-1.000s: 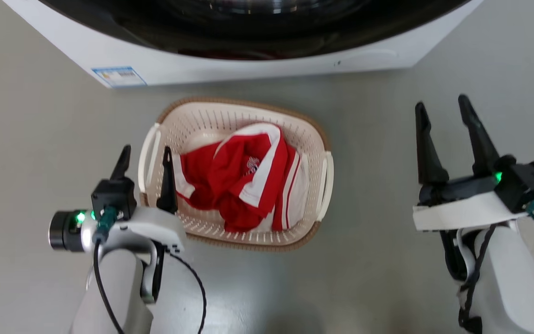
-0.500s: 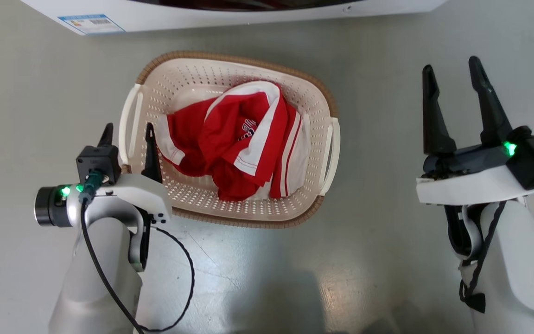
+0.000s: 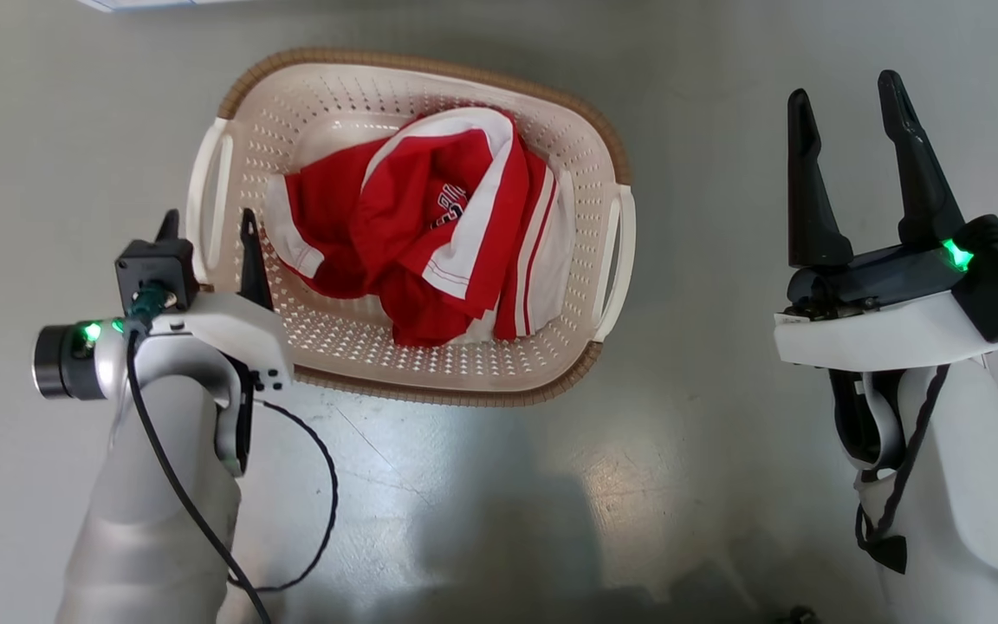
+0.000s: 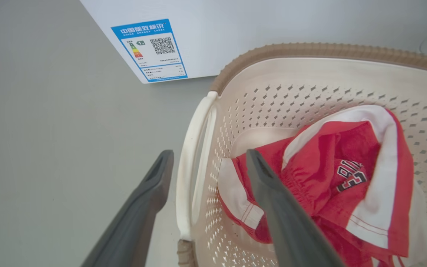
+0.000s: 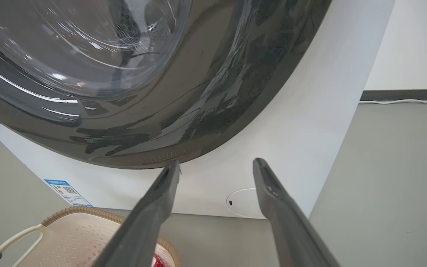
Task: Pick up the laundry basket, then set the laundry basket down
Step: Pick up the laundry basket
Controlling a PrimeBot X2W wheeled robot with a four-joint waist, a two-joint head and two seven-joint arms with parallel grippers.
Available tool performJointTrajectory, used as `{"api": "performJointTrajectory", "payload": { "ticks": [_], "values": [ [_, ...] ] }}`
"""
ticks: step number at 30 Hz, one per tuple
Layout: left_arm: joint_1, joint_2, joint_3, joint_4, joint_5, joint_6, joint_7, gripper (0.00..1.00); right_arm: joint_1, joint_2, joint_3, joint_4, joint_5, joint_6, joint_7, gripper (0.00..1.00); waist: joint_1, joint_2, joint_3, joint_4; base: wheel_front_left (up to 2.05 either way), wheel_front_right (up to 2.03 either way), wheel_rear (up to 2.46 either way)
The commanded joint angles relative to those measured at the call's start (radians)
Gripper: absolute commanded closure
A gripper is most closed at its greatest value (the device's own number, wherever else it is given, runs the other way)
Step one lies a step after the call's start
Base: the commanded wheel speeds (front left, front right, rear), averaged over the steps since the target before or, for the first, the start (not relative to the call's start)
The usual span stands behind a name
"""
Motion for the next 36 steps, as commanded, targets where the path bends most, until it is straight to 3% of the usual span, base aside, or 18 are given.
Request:
{"api": "performJointTrajectory", "payload": {
  "ticks": [1,13,17,18,19,22,23,24,26,27,36],
  "values": [
    [-0.010,0.033,0.031,-0.001,0.007,0.009,-0.006,0.00,0.012,0.005,0.021,-0.032,0.009,0.007,-0.006,0.00,-0.0001,0.0000,0.014,-0.003,0.00,0.00,0.00],
    [-0.092,0.051,0.049,0.086,0.016,0.065,-0.006,0.00,0.017,0.005,0.014,-0.059,0.005,0.007,-0.006,0.00,-0.0001,0.0000,0.066,-0.004,0.00,0.00,0.00],
    [-0.106,0.053,0.048,0.101,0.016,0.067,-0.006,0.32,0.014,0.005,0.017,-0.060,0.008,0.007,-0.006,0.00,-0.0001,0.0000,0.072,-0.002,0.00,0.00,0.00],
    [-0.107,0.054,0.048,0.105,0.016,0.067,-0.006,0.46,0.013,0.005,0.018,-0.060,0.009,0.007,-0.006,0.00,-0.0001,0.0000,0.073,-0.002,0.00,0.00,0.00],
    [-0.107,0.054,0.048,0.105,0.016,0.067,-0.006,0.46,0.013,0.005,0.018,-0.060,0.009,0.007,-0.006,0.00,-0.0001,0.0000,0.073,-0.002,0.00,0.00,0.00],
    [-0.111,0.055,0.046,0.114,0.015,0.064,-0.006,0.72,0.011,0.005,0.019,-0.062,0.011,0.007,-0.006,0.00,-0.0001,0.0000,0.075,-0.004,0.00,0.00,0.00],
    [-0.113,0.055,0.045,0.117,0.015,0.064,-0.006,0.72,0.011,0.005,0.019,-0.063,0.010,0.007,-0.006,0.00,-0.0001,0.0000,0.076,-0.004,0.00,0.00,0.00],
    [-0.114,0.055,0.044,0.118,0.015,0.064,-0.006,0.85,0.011,0.005,0.019,-0.063,0.010,0.007,-0.006,0.00,-0.0001,0.0000,0.077,-0.003,0.00,0.00,0.00],
    [-0.116,0.054,0.043,0.120,0.015,0.063,-0.006,0.96,0.011,0.005,0.018,-0.063,0.008,0.007,-0.006,0.00,-0.0001,0.0000,0.077,-0.003,0.00,0.00,0.00],
    [-0.117,0.054,0.042,0.122,0.014,0.063,-0.006,1.00,0.011,0.005,0.017,-0.062,0.009,0.007,-0.006,0.00,-0.0001,0.0000,0.077,-0.003,0.00,0.00,0.00],
    [-0.112,0.047,0.033,0.123,0.014,0.061,-0.006,1.00,0.008,0.005,0.017,-0.053,0.011,0.007,-0.006,0.00,-0.0001,0.0000,0.070,-0.001,0.00,0.00,0.00]
  ]
}}
